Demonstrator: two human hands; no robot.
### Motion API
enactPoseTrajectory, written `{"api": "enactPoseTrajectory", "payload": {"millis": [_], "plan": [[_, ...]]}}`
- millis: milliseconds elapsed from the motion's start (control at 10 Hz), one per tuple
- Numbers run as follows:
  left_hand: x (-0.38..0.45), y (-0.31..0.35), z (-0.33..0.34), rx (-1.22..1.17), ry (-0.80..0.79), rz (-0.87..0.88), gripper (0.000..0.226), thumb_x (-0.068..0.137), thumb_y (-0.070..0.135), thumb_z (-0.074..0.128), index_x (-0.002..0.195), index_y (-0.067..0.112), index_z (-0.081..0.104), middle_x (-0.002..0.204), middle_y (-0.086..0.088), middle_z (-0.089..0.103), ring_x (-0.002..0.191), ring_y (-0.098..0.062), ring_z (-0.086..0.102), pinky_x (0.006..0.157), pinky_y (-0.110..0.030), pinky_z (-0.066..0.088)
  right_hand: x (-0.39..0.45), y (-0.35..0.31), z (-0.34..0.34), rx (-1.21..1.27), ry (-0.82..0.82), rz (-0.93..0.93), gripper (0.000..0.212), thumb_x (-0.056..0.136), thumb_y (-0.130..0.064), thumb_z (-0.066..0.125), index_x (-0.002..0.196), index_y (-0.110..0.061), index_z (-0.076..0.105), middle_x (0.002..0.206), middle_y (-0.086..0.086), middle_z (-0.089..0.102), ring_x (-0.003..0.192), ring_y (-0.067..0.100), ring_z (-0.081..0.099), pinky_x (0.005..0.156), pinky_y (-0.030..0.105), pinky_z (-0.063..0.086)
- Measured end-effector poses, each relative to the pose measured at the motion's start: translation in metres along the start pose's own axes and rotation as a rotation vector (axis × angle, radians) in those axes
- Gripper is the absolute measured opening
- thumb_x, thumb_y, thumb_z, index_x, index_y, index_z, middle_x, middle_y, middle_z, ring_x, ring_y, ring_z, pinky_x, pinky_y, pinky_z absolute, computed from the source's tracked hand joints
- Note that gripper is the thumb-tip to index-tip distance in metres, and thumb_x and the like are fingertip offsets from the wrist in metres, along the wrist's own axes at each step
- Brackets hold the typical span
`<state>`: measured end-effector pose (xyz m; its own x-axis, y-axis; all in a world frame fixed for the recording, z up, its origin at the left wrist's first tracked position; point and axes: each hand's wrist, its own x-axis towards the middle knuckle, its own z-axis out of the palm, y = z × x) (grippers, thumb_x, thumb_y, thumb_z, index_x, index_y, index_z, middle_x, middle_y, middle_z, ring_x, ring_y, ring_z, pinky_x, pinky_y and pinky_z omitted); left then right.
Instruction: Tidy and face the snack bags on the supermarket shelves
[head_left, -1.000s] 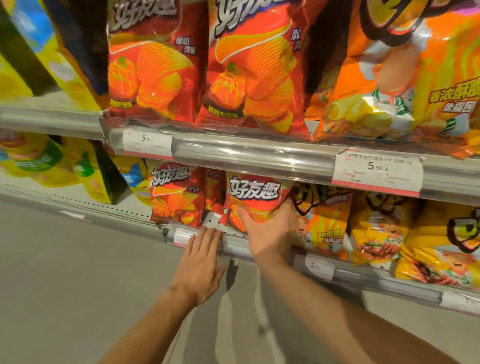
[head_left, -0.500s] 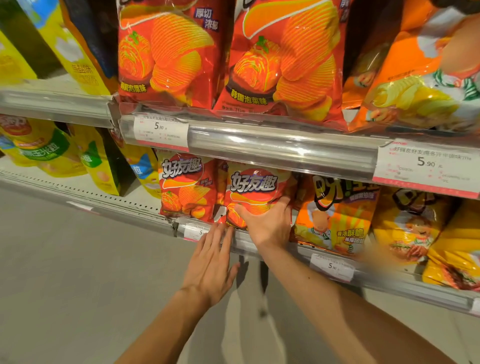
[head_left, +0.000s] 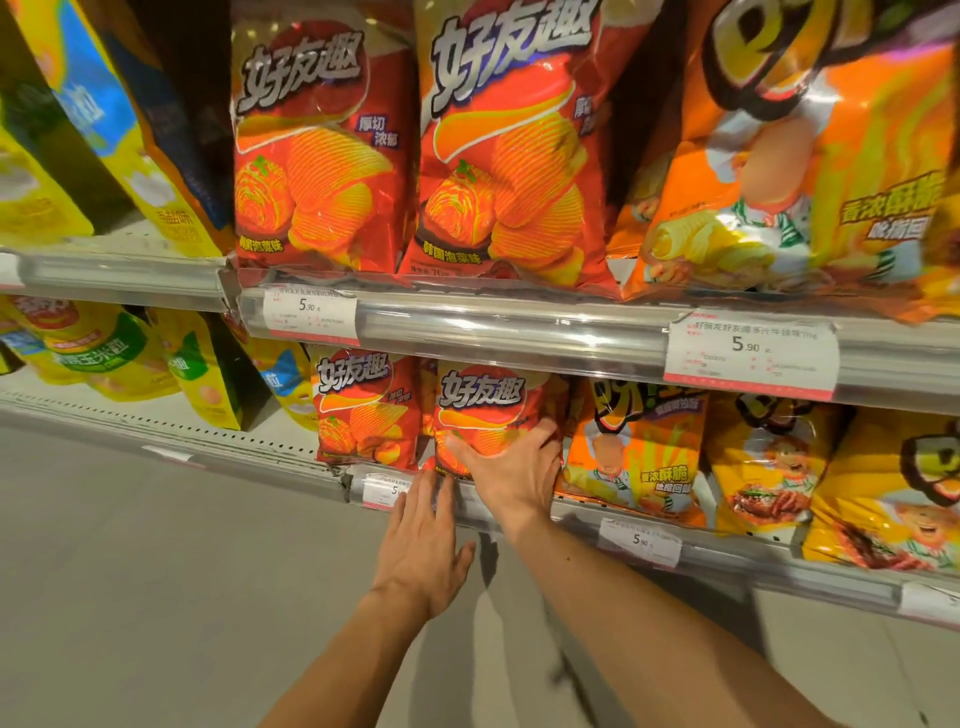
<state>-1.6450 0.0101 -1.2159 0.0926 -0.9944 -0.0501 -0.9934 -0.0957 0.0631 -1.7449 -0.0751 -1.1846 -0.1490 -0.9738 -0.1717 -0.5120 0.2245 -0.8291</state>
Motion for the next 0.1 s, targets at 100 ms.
{"api": "enactPoseTrajectory", "payload": {"millis": [100], "plan": [[-0.0021,0.0040,-0.0045,-0.111,0.011,-0.068,0.078,0.097,0.049,0.050,0.155,0.013,0.013,0.163,-0.010,0.007,0.151,-0.027,0.009,0.124,-0.035,0.012,-0.0211,0.0101,-0.0139,0.023,-0.055,-0.040,0.126,0.067,-0.064,0.083,0.156,-0.013,0.011,0.151,0.015,0.035,0.140,0.033,0.036,0.113,0.043,0.037]]}}
